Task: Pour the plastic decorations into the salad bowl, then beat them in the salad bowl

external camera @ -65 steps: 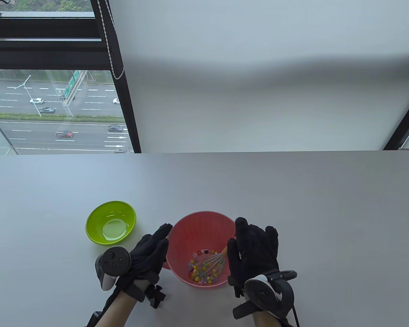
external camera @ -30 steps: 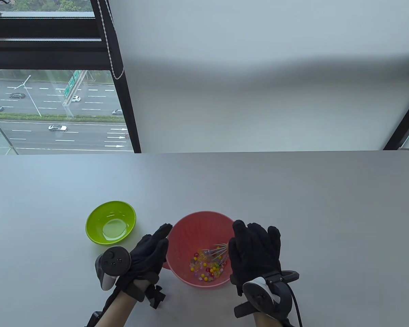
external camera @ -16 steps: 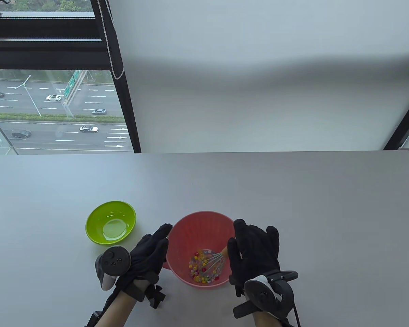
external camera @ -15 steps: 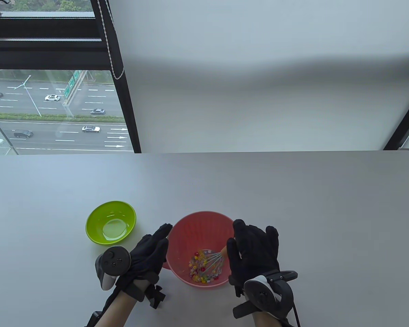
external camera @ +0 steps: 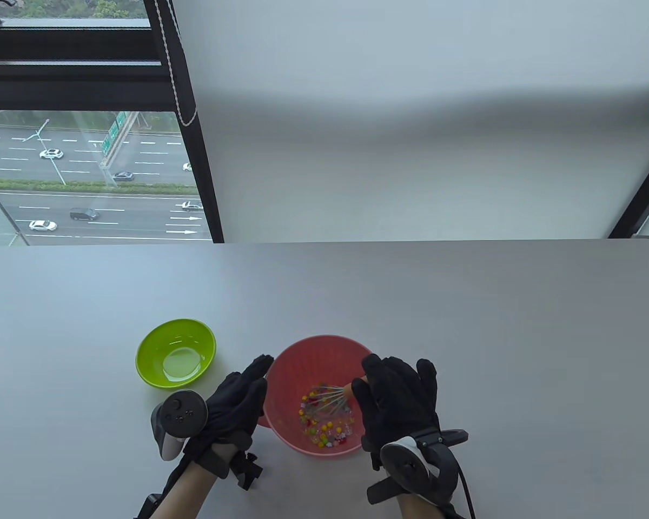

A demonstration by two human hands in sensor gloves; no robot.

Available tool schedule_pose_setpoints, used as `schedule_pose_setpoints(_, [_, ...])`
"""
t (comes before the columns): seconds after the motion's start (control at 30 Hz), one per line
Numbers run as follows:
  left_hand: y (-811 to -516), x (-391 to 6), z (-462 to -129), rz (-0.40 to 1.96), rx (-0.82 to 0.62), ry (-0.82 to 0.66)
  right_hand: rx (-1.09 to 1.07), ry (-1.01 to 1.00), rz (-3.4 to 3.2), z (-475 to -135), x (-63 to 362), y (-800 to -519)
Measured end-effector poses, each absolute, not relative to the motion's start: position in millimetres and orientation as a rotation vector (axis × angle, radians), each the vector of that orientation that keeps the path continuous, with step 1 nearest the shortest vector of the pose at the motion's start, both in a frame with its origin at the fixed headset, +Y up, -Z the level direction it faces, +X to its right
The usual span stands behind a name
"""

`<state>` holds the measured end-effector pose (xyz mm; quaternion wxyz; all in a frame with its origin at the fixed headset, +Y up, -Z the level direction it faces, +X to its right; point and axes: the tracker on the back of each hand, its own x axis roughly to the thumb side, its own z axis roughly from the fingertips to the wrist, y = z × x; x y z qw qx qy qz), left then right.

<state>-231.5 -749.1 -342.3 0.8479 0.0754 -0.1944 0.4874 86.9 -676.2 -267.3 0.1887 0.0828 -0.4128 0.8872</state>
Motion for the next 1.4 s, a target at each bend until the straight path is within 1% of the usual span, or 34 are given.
schedule_pose_setpoints(0.63, [-748.9,-231.2,-342.5,1.036,0.152,-0.407,0.22,-1.245,2.481,-263.3,95.8,-671.4])
schedule_pose_setpoints(0.93, [-748.7,-231.3,-342.5,1.035,0.158,-0.405,0.218,-1.172,2.438,-264.3,95.6,-671.8])
schedule_pose_setpoints(1.23, [-749.4,-231.5,-342.7,1.036,0.155,-0.405,0.314,-1.109,2.454,-265.8,84.6,-674.5])
schedule_pose_setpoints(1.4, [-749.4,-231.3,-342.6,1.037,0.154,-0.406,0.3,-1.121,2.462,-266.4,81.7,-677.1])
